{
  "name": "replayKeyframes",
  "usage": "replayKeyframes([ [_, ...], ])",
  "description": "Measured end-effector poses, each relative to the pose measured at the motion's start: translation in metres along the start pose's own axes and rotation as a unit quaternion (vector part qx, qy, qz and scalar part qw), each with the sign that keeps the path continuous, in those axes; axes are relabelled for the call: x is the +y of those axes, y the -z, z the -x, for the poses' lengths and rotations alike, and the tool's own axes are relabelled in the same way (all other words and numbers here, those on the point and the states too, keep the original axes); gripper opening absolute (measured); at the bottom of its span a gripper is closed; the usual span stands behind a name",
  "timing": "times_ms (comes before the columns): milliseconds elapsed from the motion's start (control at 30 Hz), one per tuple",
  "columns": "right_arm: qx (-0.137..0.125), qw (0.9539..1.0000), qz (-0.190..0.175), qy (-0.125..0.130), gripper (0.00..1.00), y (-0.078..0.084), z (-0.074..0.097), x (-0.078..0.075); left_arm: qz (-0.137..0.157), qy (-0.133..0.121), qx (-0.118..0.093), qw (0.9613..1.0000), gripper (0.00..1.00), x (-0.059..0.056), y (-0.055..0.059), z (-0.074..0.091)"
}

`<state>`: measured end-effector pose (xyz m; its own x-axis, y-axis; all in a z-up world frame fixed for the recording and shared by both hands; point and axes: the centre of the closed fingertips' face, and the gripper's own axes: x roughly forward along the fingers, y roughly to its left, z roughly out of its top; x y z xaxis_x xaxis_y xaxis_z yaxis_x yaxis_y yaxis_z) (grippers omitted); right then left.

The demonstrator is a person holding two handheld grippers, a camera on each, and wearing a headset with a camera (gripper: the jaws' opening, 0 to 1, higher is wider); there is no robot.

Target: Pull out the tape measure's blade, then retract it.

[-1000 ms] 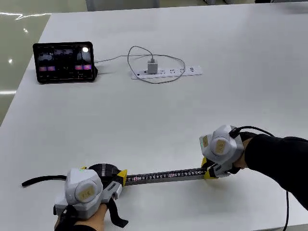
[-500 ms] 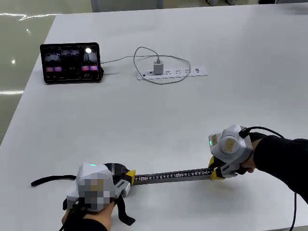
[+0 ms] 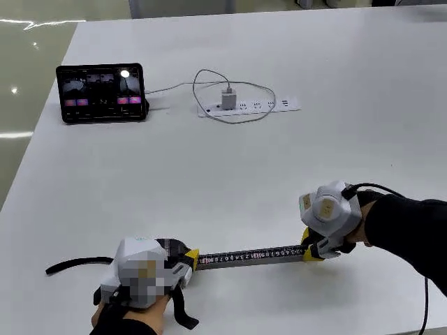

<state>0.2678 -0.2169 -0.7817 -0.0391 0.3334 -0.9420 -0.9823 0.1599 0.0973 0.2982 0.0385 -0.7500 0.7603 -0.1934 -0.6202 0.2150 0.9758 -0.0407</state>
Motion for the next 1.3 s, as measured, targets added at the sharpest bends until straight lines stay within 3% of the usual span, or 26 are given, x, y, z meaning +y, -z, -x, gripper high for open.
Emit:
replayKeyframes([
  [167,0.011,0.9999,0.011,0.004,0.09,-0.005,-0.003,0.002,0.003,-0.006,-0.005,1.0000,0.61,0.000,0.000,0.000],
  [367,0.000,1.0000,0.000,0.008,0.09,-0.009,-0.004,0.001,0.004,-0.009,-0.007,0.9999,0.61,0.000,-0.001,0.001],
  [700,-0.007,0.9999,0.012,0.002,0.09,-0.015,-0.008,0.002,0.003,-0.006,-0.005,1.0000,0.61,0.000,-0.001,0.001],
  [967,0.004,0.9997,0.023,-0.006,0.10,-0.019,-0.010,0.003,0.001,-0.007,-0.009,0.9999,0.61,-0.001,-0.001,0.001],
  [1100,-0.006,0.9999,0.006,-0.010,0.09,-0.021,-0.009,0.003,0.000,-0.006,-0.005,1.0000,0.61,0.000,0.000,0.000],
  [1300,-0.009,0.9999,0.012,-0.001,0.10,-0.026,-0.012,0.005,-0.001,-0.007,-0.005,1.0000,0.61,0.000,0.000,0.000],
])
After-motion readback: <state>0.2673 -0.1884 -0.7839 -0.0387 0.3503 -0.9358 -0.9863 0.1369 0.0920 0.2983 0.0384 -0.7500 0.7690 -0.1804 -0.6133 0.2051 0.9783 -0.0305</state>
